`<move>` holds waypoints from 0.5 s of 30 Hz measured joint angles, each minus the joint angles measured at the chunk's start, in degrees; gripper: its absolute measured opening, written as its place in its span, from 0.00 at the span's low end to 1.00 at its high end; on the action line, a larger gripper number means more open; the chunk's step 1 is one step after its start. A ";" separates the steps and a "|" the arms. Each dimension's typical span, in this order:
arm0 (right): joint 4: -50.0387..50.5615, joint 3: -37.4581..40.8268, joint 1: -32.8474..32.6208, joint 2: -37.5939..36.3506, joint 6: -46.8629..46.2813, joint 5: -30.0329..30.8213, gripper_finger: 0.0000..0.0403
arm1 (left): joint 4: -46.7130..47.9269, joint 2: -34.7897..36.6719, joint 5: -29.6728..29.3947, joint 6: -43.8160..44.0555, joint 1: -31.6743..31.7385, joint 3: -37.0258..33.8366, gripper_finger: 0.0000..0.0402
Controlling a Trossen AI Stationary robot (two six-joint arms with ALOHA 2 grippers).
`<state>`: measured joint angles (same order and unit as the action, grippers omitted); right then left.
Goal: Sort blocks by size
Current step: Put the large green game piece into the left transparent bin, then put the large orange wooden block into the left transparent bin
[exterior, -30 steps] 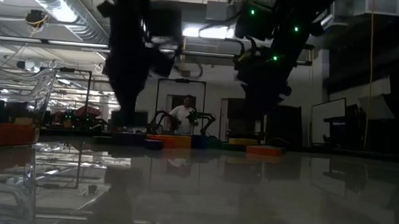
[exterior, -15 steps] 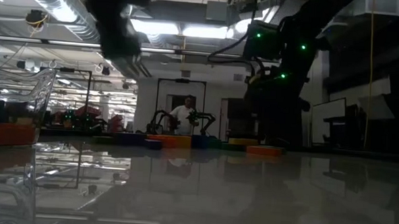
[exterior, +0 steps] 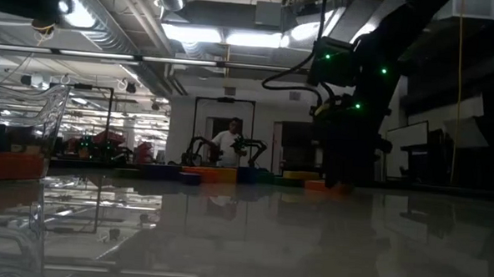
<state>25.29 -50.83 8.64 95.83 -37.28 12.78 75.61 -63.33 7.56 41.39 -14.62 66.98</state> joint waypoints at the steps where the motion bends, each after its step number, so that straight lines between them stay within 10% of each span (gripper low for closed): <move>1: -0.07 0.00 0.00 0.00 0.00 0.01 0.55 | 0.05 0.00 0.13 1.45 -1.40 0.00 0.27; 15: -1.60 -0.30 0.00 3.31 0.22 -1.75 0.31 | -4.23 -1.03 -4.68 2.11 -7.97 0.00 0.44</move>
<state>23.68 -51.13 8.64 99.14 -37.06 11.04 71.39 -64.36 2.88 43.50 -22.59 66.98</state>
